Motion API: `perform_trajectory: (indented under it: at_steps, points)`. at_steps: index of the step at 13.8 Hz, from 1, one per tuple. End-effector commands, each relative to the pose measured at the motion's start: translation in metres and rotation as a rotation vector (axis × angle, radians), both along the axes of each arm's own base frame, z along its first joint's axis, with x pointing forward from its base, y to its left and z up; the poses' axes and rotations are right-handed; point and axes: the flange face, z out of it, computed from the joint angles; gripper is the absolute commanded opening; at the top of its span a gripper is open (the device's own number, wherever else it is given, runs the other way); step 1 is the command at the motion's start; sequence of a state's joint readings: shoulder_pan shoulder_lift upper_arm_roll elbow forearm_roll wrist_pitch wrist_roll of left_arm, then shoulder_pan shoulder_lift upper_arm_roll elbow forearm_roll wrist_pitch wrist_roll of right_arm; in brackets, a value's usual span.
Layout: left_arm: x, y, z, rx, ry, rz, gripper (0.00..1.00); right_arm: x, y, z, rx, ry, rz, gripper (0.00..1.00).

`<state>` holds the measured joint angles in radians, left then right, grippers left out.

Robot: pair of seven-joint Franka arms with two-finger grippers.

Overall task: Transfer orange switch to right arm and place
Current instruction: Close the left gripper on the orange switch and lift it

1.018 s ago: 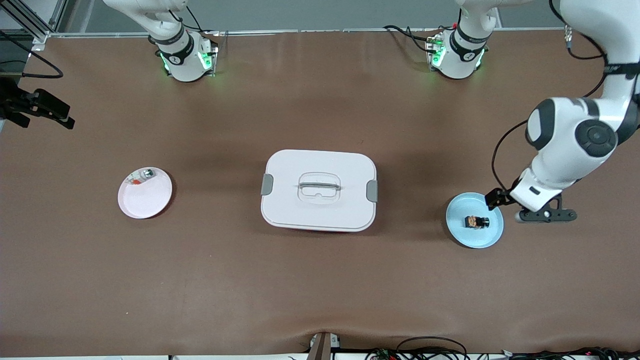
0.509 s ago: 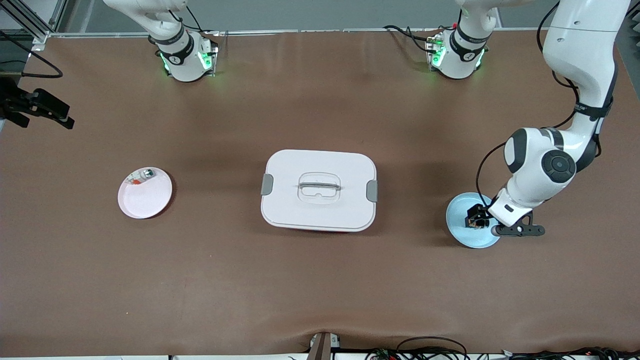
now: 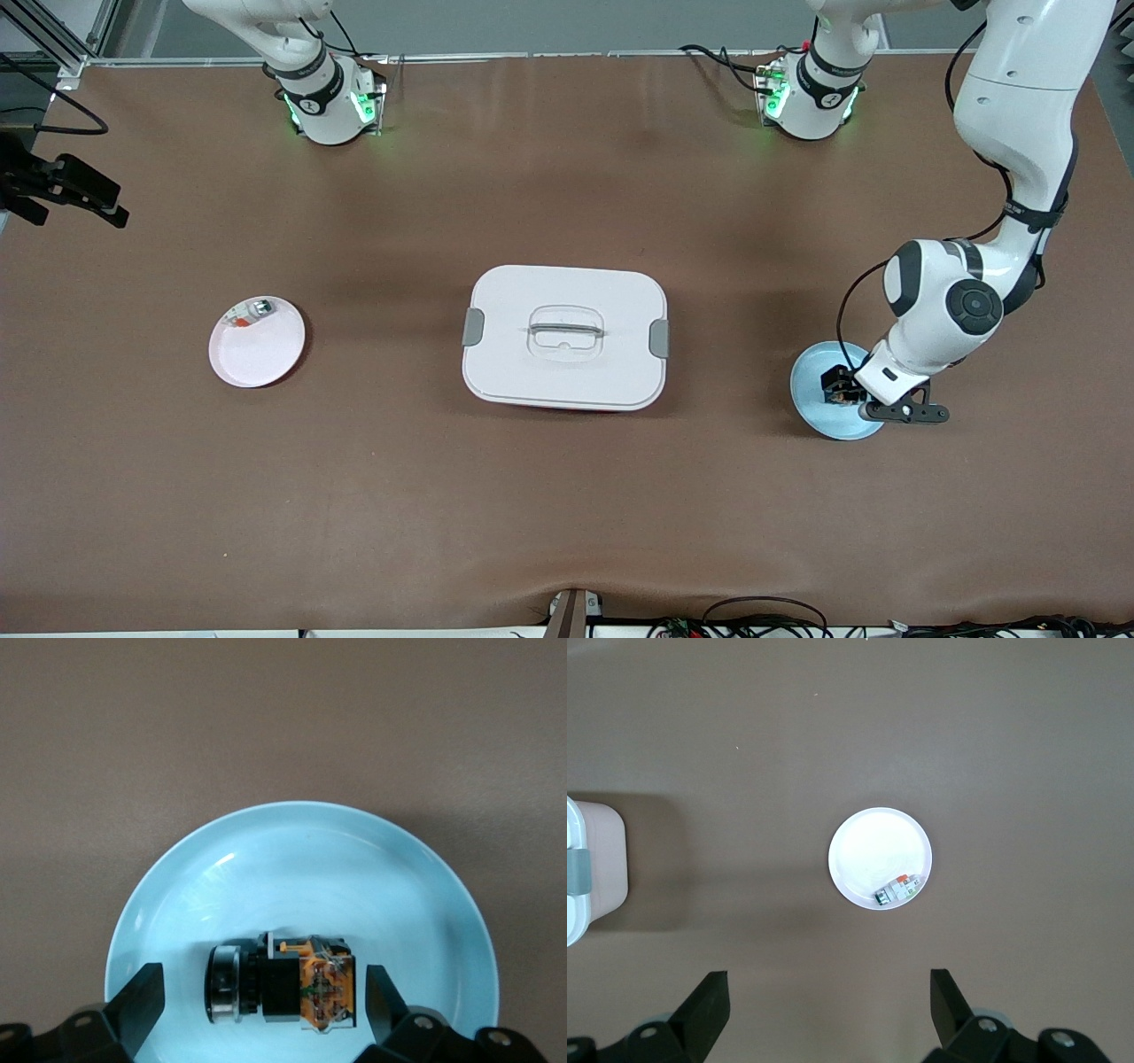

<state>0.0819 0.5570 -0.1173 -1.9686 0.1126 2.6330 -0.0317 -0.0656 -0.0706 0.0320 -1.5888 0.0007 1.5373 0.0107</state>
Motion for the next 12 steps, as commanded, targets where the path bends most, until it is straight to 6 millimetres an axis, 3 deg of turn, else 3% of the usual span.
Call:
perform_trajectory:
  at_steps: [1, 8, 10, 11, 12]
  points:
    - [0.003, 0.000, -0.009, 0.003, -0.006, -0.024, 1.00, 0.002, 0.002, 0.005, -0.007, 0.003, 0.002, 1.00]
    - [0.002, -0.007, -0.019, 0.001, 0.004, -0.038, 0.99, 0.002, 0.005, 0.005, -0.012, 0.001, 0.010, 1.00]
    - [0.002, -0.005, -0.019, 0.004, 0.006, -0.055, 0.66, 0.002, 0.005, 0.004, -0.010, 0.003, 0.010, 1.00]
    - [0.003, -0.001, -0.019, 0.004, 0.006, -0.051, 0.41, 0.002, 0.005, 0.003, -0.010, 0.004, 0.010, 1.00]
    - [0.003, -0.002, -0.015, 0.005, 0.001, -0.049, 0.10, 0.002, 0.005, 0.003, -0.010, 0.006, 0.011, 1.00]
